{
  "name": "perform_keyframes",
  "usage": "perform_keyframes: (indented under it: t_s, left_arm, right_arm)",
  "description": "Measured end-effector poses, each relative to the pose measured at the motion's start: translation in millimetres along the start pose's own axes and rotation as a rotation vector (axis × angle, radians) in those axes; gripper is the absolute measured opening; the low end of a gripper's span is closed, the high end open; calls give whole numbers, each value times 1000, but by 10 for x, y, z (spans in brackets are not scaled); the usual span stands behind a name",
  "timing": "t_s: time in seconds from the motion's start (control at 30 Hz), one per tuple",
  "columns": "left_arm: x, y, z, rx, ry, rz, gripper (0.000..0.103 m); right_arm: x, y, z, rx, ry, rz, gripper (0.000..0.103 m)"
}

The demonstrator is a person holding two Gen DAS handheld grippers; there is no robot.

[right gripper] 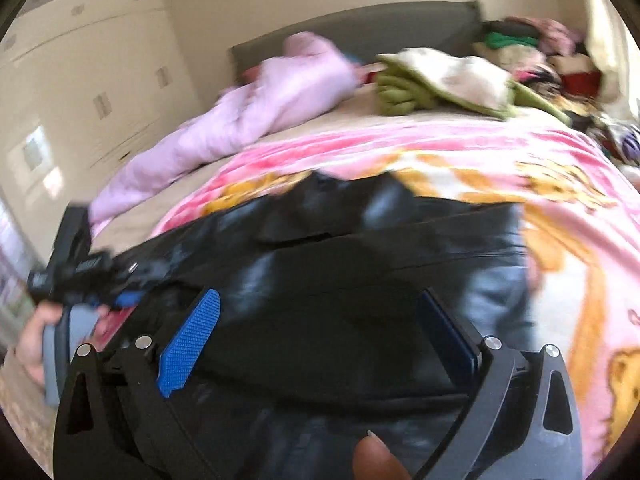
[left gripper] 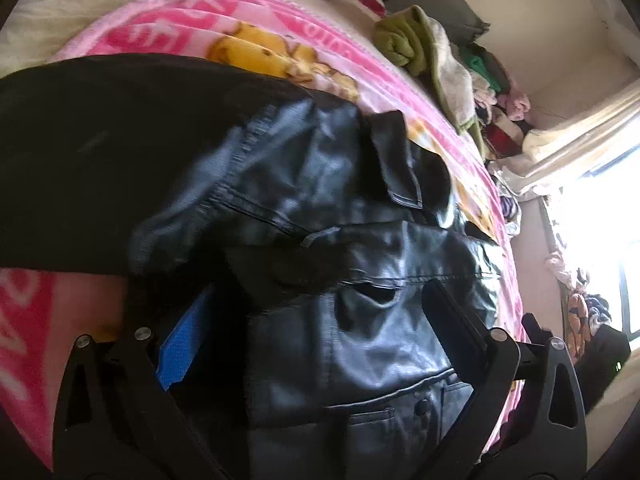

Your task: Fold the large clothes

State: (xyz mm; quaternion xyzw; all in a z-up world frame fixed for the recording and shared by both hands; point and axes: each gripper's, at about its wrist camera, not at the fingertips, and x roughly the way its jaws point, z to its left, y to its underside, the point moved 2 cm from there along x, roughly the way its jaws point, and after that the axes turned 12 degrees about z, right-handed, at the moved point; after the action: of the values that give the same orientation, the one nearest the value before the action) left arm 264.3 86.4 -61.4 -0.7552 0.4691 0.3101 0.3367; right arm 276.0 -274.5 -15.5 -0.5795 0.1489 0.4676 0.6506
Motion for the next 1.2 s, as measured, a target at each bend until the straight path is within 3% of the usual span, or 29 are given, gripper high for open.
perform_keyframes:
  t_s: [0.03,0.1,0.13,0.2,0.27,0.3,0.33,0.5,0.6,0.83,1.03,1.2]
  left_arm:
    - [27,7,-37,6,11,-2,75]
    - [100,26,-116,26,-43,-6,46]
    - [115,34,-143,37,-83,-17,37]
    - [86,58,-239,75,-93,-42,11]
    - [-55,97,-433,155,-93,-104,4]
    - [-141,129,-564,203,-95,-143,3]
    - [-241,166,-671,241,-91,-176,2]
    - [-708,378,-1172,401,-21,-322,2]
    - [-872,397,-1225,445,-34,-388,2]
    - [-484,43,-774,305,-100,-286,2]
    - [-403,3,-612,276,-130,-258,2]
    - [-146,-73,-448,236,-140,-182,4]
  right_arm:
    - [-33,-7,-110,30,13,-10,98]
    - [-111,-8,-332,90,38,-34,98]
    - [-148,-11,-425,118,48,-45,98]
    - [-258,-14,-672,188,60,-65,98]
    - [-344,-31,-873,245,76,-80,98]
    - [-364,-45,-936,261,83,-84,93]
    - [-394,-58,-1010,275,90,-89,80]
    - [-426,-200,-1232,312,122,-97,58]
    - [-292,-326,-1185,292,134,-82,48]
    - [337,-510,-975,217,109,54,21]
    - [643,-545,-987,203,164,103,21]
    - [926,-411,-1317,251,277,176,16]
